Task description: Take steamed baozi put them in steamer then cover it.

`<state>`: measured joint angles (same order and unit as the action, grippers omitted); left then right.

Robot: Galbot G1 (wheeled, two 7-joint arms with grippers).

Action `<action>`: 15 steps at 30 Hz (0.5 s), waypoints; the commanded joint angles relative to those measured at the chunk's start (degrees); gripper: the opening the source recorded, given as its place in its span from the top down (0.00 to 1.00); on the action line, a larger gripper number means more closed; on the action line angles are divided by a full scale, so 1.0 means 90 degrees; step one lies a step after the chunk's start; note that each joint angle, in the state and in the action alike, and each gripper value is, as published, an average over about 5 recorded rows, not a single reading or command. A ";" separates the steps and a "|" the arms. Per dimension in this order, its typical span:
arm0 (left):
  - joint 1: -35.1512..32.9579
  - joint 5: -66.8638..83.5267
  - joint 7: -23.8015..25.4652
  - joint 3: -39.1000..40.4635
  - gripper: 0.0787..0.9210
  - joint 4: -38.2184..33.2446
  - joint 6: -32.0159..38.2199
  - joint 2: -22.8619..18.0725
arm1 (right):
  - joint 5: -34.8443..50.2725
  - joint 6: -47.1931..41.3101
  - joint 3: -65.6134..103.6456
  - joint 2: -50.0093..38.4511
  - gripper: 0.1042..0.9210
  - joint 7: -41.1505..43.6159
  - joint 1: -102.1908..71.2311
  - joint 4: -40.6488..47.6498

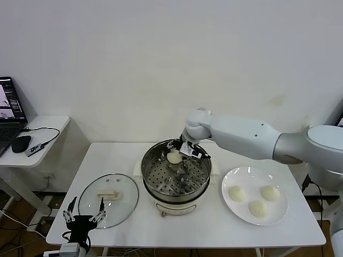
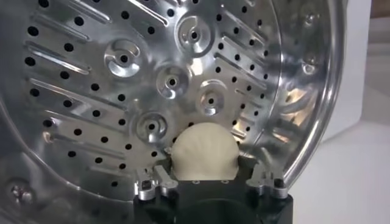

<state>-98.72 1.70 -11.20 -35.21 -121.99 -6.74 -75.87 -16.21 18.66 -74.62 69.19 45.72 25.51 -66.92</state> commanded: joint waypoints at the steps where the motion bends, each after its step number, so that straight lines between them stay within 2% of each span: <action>1: -0.0009 -0.0003 -0.0001 0.0008 0.12 0.0001 -0.0002 0.0002 | 0.0148 0.0156 -0.0020 0.0032 0.14 -0.0081 0.0113 -0.0009; 5: -0.0033 0.0005 -0.0001 -0.0012 0.12 -0.0012 -0.0002 0.0017 | 0.1004 -0.0299 0.0023 -0.0234 0.12 0.0170 0.0481 -0.0409; 11: -0.0069 0.0054 0.0001 -0.0062 0.12 0.0004 0.0003 0.0082 | 0.2774 -0.3106 0.0044 -0.1241 0.12 0.0766 0.1192 -0.1793; 15: -0.0044 0.0082 0.0005 -0.0045 0.12 -0.0002 0.0000 0.0145 | 0.3412 -0.3940 -0.0032 -0.2006 0.12 0.0897 0.1566 -0.2594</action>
<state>-99.34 2.27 -11.20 -35.71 -122.00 -6.73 -75.03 0.70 1.63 -74.45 60.46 50.67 33.66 -78.58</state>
